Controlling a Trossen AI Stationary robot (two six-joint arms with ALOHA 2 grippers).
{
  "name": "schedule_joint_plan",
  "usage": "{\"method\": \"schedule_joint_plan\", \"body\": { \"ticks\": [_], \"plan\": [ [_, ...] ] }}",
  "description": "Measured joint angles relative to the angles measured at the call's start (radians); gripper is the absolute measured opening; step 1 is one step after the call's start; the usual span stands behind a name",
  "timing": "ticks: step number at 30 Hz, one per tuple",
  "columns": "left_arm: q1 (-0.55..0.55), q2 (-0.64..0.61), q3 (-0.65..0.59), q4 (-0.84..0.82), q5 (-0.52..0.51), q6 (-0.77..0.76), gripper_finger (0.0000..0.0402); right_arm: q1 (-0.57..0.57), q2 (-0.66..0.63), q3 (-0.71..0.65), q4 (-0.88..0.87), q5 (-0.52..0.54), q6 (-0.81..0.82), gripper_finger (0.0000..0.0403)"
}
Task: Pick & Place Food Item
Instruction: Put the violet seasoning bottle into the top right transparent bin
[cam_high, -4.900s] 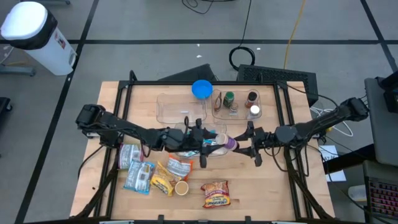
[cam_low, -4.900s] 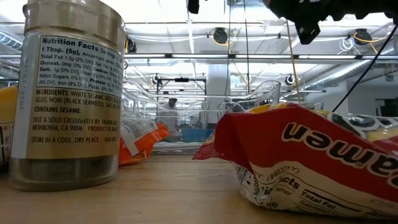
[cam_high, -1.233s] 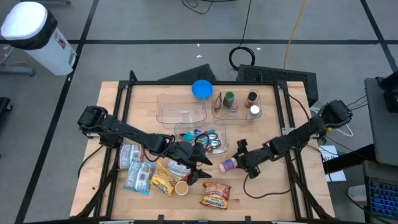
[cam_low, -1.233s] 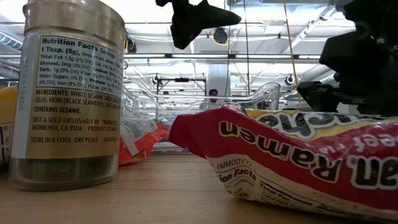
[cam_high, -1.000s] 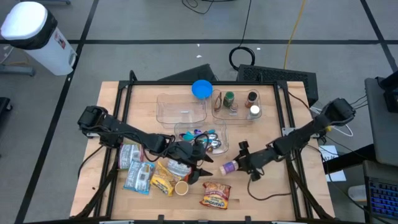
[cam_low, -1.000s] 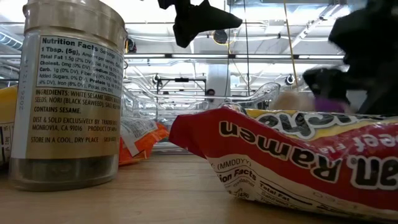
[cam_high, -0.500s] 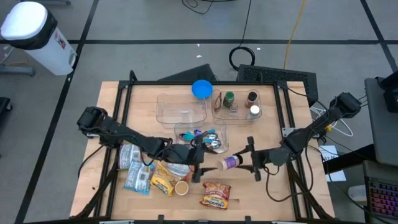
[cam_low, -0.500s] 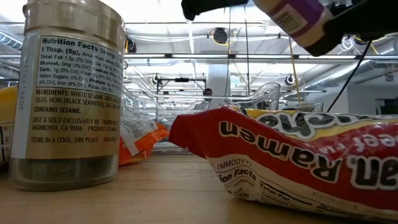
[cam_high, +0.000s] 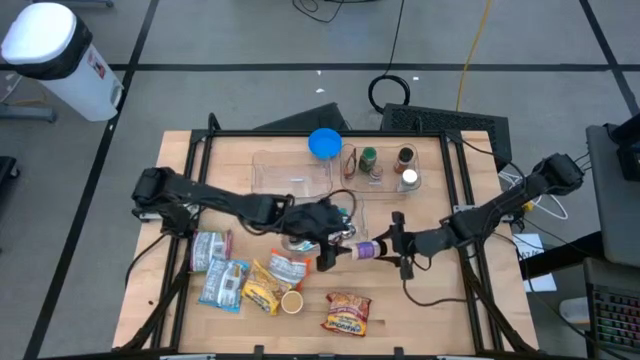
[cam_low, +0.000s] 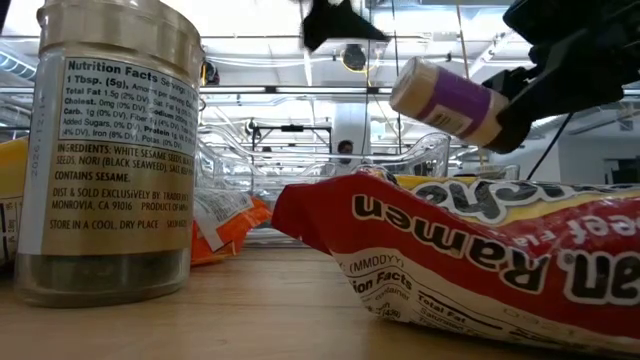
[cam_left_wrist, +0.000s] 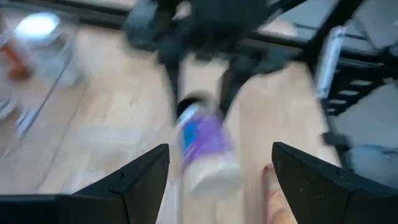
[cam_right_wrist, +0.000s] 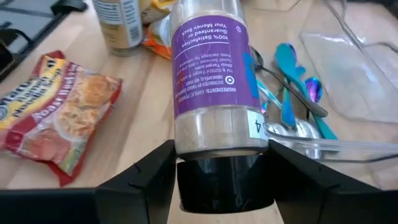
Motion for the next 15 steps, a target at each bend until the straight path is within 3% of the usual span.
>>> {"method": "schedule_joint_plan", "body": {
  "ticks": [4,8,15],
  "plan": [
    [0.003,0.104,0.187,-0.168,0.062,0.068,0.0292,-0.019,0.003,0.01,-0.016,-0.002,0.008,0.0207],
    [0.008,0.243,0.344,-0.338,0.054,0.103,0.0292,-0.022,0.005,0.04,-0.038,-0.003,0.008,0.0207],
    [0.027,0.375,0.467,-0.369,0.06,0.128,0.0292,-0.016,0.004,0.054,-0.056,-0.003,0.01,0.0207]
  ]
}}
